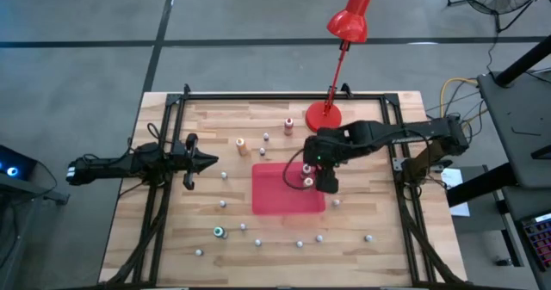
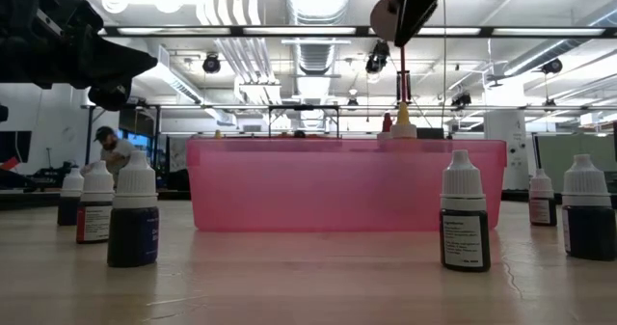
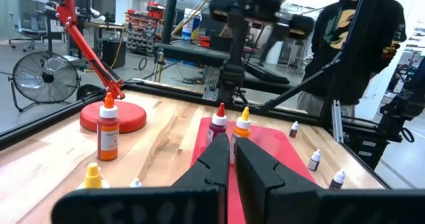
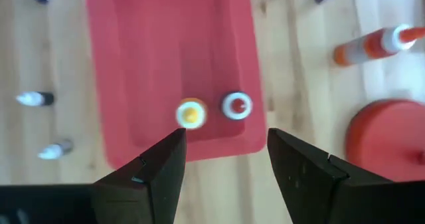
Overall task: Pick & Place food coloring
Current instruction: Put the large orange food coloring bottle into the red bin
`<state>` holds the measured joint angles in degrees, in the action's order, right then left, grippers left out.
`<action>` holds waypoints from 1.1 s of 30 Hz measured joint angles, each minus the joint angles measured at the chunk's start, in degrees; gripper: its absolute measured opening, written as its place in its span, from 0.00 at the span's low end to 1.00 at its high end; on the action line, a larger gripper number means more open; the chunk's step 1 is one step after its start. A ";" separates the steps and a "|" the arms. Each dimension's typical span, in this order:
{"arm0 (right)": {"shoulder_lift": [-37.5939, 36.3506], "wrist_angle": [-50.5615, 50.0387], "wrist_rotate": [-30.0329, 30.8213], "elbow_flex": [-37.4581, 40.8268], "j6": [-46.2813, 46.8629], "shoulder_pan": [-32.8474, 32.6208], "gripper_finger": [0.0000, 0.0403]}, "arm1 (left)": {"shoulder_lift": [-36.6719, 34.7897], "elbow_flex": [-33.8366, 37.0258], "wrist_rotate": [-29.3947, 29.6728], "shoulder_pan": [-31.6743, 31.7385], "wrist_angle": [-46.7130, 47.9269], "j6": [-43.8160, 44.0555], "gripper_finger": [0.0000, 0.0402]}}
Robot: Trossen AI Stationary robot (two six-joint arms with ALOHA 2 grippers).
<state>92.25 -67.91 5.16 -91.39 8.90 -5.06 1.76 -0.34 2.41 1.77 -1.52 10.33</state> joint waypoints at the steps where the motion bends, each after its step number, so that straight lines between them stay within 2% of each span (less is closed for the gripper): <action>1: 0.06 0.14 0.01 0.00 -1.64 0.64 0.51 | 0.00 0.00 0.01 0.01 0.00 0.00 0.00; 7: 1.00 1.78 1.05 -0.03 -10.74 5.61 0.51 | 0.00 0.00 0.01 0.01 0.00 0.00 0.00; 14: 1.62 3.94 1.03 -0.04 -12.58 10.80 0.52 | 0.00 0.00 0.00 0.00 0.00 0.00 0.00; 25: 1.62 7.62 2.06 -0.04 -13.62 15.72 0.70 | 0.00 0.00 0.01 0.01 -0.02 0.00 0.00; 29: 2.96 8.74 2.50 -0.87 -13.48 17.01 0.73 | 0.00 0.00 0.01 0.00 -0.03 0.00 0.00; 33: 6.82 6.39 2.32 -5.59 -12.91 18.36 0.74 | 0.00 0.00 0.01 -0.01 -0.04 0.00 0.00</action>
<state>99.07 -61.52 7.49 -96.98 -4.02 13.30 1.76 -0.34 2.42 1.76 -1.56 10.33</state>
